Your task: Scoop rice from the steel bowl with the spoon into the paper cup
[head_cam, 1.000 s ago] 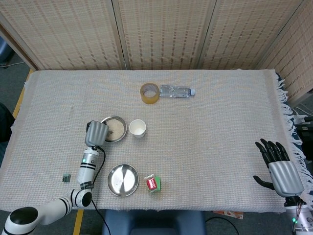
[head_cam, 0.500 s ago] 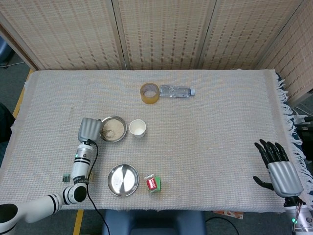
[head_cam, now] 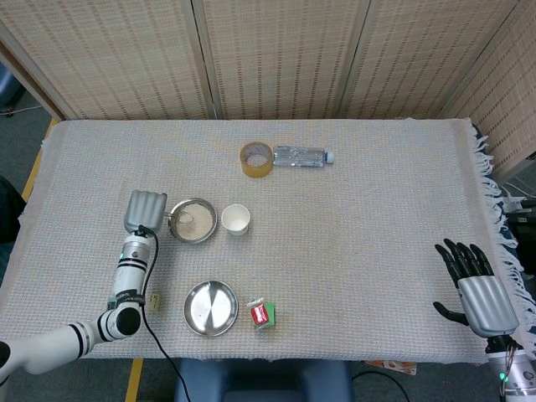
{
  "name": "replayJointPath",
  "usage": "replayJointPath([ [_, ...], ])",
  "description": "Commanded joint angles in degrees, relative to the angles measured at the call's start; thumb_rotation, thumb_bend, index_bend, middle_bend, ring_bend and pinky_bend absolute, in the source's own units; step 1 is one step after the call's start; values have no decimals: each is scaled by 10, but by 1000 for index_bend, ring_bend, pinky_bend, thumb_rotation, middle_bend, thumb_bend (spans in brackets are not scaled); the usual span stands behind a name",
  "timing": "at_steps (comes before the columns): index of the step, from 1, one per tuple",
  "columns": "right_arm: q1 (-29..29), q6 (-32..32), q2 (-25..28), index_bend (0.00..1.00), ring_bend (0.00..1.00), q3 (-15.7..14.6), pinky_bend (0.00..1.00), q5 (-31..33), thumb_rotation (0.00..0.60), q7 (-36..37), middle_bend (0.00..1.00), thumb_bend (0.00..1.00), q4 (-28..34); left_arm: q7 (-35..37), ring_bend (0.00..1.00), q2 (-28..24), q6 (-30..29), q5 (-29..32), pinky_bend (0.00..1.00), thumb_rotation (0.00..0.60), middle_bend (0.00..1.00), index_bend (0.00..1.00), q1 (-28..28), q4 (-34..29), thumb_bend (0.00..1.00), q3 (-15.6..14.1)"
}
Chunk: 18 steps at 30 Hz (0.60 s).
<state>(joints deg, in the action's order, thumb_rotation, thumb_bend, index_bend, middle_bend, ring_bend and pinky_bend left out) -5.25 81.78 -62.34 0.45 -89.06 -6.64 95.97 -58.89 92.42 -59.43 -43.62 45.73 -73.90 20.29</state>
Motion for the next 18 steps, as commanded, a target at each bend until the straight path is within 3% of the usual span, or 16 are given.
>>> replayJointPath([
  [1,0,0,0,0,0,0,0,1,600,0,0,66,0,9,1000,-11,6,18,1000,600,1000,771,7,-8,395,3],
  [18,-2,-8,-1,0,0,-1,0,4,600,-4,0,66,0,-5,1000,-53,21,125,1000,600,1000,774,65,-77,395,1],
])
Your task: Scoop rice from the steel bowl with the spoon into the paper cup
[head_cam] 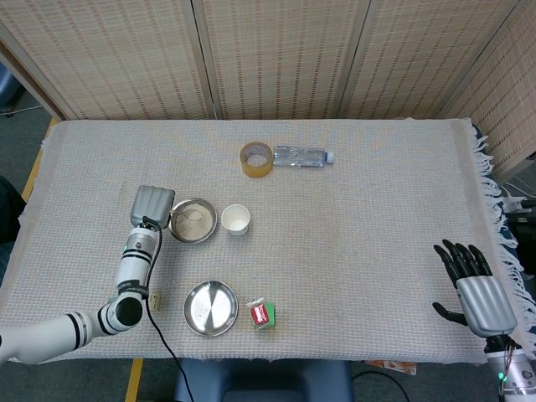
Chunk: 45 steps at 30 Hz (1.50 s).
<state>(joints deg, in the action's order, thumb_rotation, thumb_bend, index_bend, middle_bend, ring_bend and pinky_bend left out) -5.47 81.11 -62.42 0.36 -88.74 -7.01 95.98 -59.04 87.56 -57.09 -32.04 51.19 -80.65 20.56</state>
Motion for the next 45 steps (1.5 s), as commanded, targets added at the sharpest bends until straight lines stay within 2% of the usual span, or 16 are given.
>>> replayJointPath([
  [1,0,-1,0,0,0,0,0,1,600,0,0,66,0,-5,1000,-6,-5,12,1000,600,1000,774,15,-12,395,-3],
  [13,-2,-5,4,0,0,0,0,4,600,5,0,65,1,-25,1000,1,-29,60,1000,600,1000,774,71,-41,395,-18],
  [25,-1,-5,10,0,0,-1,0,5,600,13,0,66,1,-33,1000,31,-45,82,1000,600,1000,774,111,-20,395,-37],
  [42,2,-5,14,0,0,-1,0,11,599,10,0,66,4,-39,1000,96,-85,7,1000,600,1000,774,135,47,395,-78],
  [45,3,-2,15,0,0,-1,0,11,600,11,0,66,4,-40,1000,111,-96,-23,1000,600,1000,774,133,69,395,-94],
])
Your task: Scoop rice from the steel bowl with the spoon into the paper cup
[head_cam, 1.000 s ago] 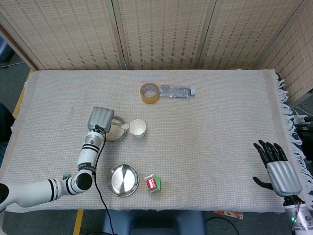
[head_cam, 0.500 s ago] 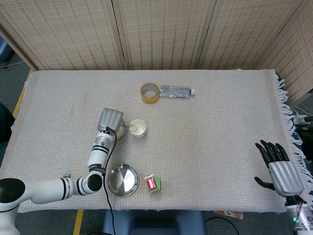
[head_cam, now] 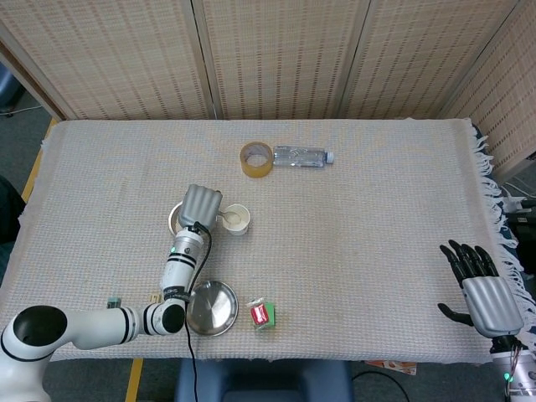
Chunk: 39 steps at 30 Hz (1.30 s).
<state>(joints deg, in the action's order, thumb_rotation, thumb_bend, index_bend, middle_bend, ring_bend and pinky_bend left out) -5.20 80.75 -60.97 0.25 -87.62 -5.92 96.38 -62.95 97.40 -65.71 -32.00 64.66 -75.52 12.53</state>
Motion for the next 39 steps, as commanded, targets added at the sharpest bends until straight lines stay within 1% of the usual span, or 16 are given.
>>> replayJointPath([
  [1,1,2,1,0,0,0,0,1,600,-1,0,66,1,-1,1000,19,-14,-35,1000,600,1000,774,-3,27,395,-20],
  [3,2,3,1,0,0,0,0,1,600,-3,0,66,2,1,1000,32,-22,-59,1000,600,1000,774,-5,50,395,-32],
  [10,5,8,5,0,0,-2,0,-5,600,0,0,66,6,22,1000,83,-63,-175,1000,600,1000,774,-26,149,396,-80],
  [18,4,1,8,0,0,-4,0,-4,600,2,0,66,9,22,1000,117,-92,-267,1000,600,1000,774,-48,210,394,-109],
  [19,3,-3,10,0,0,-7,0,-6,600,6,0,66,12,18,1000,122,-100,-287,1000,600,1000,775,-51,224,395,-117],
  [22,0,-14,20,0,0,-15,0,-15,599,20,0,66,19,23,1000,138,-112,-324,1000,600,1000,776,-58,255,396,-125],
  [28,1,-16,28,0,0,-19,0,-17,600,24,0,66,25,45,1000,158,-107,-366,1000,600,1000,775,-69,309,395,-121],
  [39,4,-14,36,0,0,-24,0,-24,600,25,0,66,33,93,1000,191,-92,-412,1000,600,1000,774,-83,404,396,-101],
])
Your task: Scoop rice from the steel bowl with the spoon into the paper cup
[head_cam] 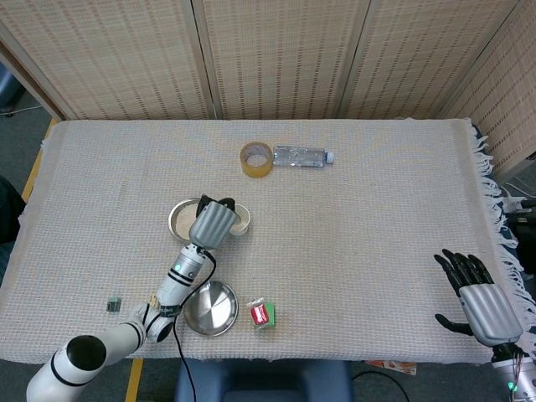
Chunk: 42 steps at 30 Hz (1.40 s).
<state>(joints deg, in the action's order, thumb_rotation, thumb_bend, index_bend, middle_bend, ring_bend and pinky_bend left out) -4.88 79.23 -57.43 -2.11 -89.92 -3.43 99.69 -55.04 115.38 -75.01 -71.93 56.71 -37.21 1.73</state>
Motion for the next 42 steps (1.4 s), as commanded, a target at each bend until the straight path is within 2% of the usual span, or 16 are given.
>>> replayJointPath([
  [1,1,2,0,0,0,0,0,-1,600,0,0,66,0,20,1000,15,-3,-19,1000,600,1000,774,-5,31,396,8],
  [9,-1,-2,0,0,0,1,0,1,600,1,0,66,-1,53,1000,27,-3,-41,1000,600,1000,774,-9,61,396,27],
  [16,-1,-2,-2,0,0,1,0,0,600,-2,0,67,-2,64,1000,11,-14,-48,1000,600,1000,774,-9,45,396,55],
  [23,0,2,-2,0,0,1,0,-3,600,-3,0,66,0,46,1000,1,-15,-61,1000,600,1000,774,-18,26,395,58],
  [28,2,4,-1,0,0,0,0,-5,600,-2,0,66,1,39,1000,7,-28,-79,1000,600,1000,774,-22,35,395,54],
  [31,3,7,0,0,0,-1,0,-8,599,0,0,66,1,42,1000,16,-46,-108,1000,600,1000,774,-22,61,396,37],
  [33,5,12,2,0,0,-1,0,-11,600,3,0,66,1,61,1000,30,-72,-142,1000,600,1000,773,-25,103,395,14],
  [36,7,16,4,0,0,-3,0,-15,600,7,0,66,1,100,1000,51,-88,-169,1000,600,1000,773,-28,162,395,-6],
  [42,8,19,9,0,0,-8,0,-28,600,17,0,65,2,137,1000,80,-81,-183,1000,600,1000,774,-31,241,397,-15],
])
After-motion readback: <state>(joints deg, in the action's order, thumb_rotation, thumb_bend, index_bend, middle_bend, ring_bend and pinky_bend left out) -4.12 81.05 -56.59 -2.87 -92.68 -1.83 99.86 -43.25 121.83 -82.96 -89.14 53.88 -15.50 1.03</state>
